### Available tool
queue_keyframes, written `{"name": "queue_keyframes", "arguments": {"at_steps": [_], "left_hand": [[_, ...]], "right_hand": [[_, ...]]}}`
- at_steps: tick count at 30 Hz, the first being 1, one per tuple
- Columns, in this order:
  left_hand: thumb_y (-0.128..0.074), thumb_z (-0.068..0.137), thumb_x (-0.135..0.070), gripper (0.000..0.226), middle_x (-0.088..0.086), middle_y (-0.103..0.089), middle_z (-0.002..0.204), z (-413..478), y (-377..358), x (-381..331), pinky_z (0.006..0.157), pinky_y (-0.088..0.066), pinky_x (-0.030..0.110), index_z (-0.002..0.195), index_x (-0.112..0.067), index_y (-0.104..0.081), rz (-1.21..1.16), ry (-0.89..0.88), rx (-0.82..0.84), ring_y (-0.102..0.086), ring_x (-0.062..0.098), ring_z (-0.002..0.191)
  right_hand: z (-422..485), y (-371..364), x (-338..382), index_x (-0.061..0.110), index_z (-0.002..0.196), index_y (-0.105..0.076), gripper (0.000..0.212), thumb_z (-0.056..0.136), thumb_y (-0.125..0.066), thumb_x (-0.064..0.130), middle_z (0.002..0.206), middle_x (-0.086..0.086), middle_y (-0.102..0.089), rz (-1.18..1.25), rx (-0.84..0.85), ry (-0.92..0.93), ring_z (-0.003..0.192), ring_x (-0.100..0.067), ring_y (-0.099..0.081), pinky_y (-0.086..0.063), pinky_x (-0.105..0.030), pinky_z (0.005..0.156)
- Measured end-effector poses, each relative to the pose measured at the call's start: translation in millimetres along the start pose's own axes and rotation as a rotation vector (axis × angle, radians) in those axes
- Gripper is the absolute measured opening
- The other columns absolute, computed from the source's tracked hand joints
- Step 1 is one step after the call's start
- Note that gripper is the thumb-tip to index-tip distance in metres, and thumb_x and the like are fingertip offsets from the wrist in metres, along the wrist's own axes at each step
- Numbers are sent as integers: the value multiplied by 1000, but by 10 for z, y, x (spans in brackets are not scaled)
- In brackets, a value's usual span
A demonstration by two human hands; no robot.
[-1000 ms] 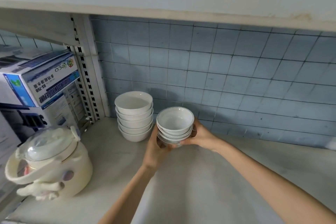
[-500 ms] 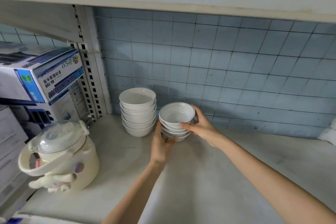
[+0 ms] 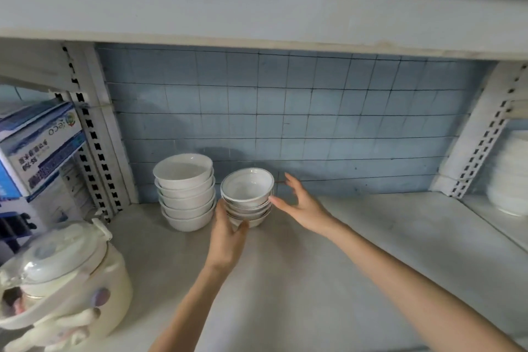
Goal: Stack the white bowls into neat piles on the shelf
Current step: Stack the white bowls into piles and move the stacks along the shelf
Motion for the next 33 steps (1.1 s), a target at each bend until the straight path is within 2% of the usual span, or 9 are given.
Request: {"name": "queue_keyframes", "arguments": {"at_steps": [3, 6, 10, 13, 16, 20, 24, 29, 33], "left_hand": [[-55, 88, 3, 54, 11, -44, 138, -84, 123, -160, 106, -33, 35, 138, -4, -37, 197, -102, 1, -45, 31, 126], [-53, 92, -5, 47, 12, -41, 143, -172, 173, -411, 105, -31, 31, 138, -3, -41, 385, -253, 30, -39, 29, 132], [-52, 94, -23, 40, 11, -55, 132, -242, 102, -696, 93, -43, 47, 131, -8, -51, 677, -390, 10, -53, 36, 116], [-57, 88, -24, 43, 19, -61, 123, -269, -92, -790, 90, -45, 54, 124, -2, -56, 807, -485, 10, -59, 42, 108], [-54, 89, -28, 46, 20, -59, 127, -318, -312, -855, 95, -42, 54, 126, -1, -56, 858, -506, 81, -56, 41, 114], [-49, 86, -34, 48, 21, -64, 117, -411, -570, -934, 91, -45, 53, 119, -1, -60, 908, -533, 152, -60, 41, 107], [-51, 90, -36, 49, 19, -61, 122, -536, -875, -1068, 97, -42, 54, 124, -1, -58, 937, -562, 172, -57, 40, 114], [-57, 90, -35, 52, 18, -56, 131, -887, -1407, -1426, 104, -35, 52, 130, -3, -54, 929, -581, 198, -50, 37, 124], [-49, 93, -41, 55, 12, -51, 138, -1245, -1889, -1679, 108, -31, 46, 137, -8, -46, 910, -596, 249, -45, 32, 129]], "right_hand": [[-293, 408, -16, 26, 142, -32, 61, 90, -47, 54, 141, 10, -46, -308, -297, 33, 129, -12, -43, -37, -30, 97], [-670, 757, -26, 20, 140, -39, 55, 94, -43, 50, 138, 2, -51, -567, -444, 30, 126, -18, -47, -38, -31, 96], [-1184, 1097, -138, 17, 144, -32, 83, 82, -15, 70, 144, -3, -44, -898, -450, -100, 132, -20, -40, -29, -39, 108], [-1565, 1336, -308, 21, 149, -16, 71, 92, -22, 63, 156, 2, -20, -1059, -364, -265, 143, -16, -16, -12, -43, 115], [-1959, 1635, -379, 23, 148, -18, 72, 90, -11, 65, 155, 2, -22, -1141, -391, -345, 143, -16, -19, -14, -44, 115], [-2423, 2016, -486, 14, 134, -50, 84, 86, -2, 62, 136, -8, -53, -1141, -495, -398, 125, -25, -50, -37, -56, 102], [-2929, 2391, -691, 25, 150, -9, 89, 75, 13, 68, 158, 1, -11, -1178, -472, -490, 145, -18, -12, -11, -47, 116], [-3553, 2939, -931, 26, 150, -10, 117, 55, 42, 70, 157, 4, -16, -1193, -519, -547, 144, -15, -16, -14, -43, 116], [-3995, 3335, -1077, 25, 150, -12, 89, 79, 12, 73, 157, 3, -17, -1131, -544, -540, 144, -16, -17, -16, -42, 116]]}}
Point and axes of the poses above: each hand's wrist, its own z-axis towards the middle knuckle, its own y-axis out of the back of the hand, x = y × z, the point moved 5 cm from there along z, towards the middle knuckle
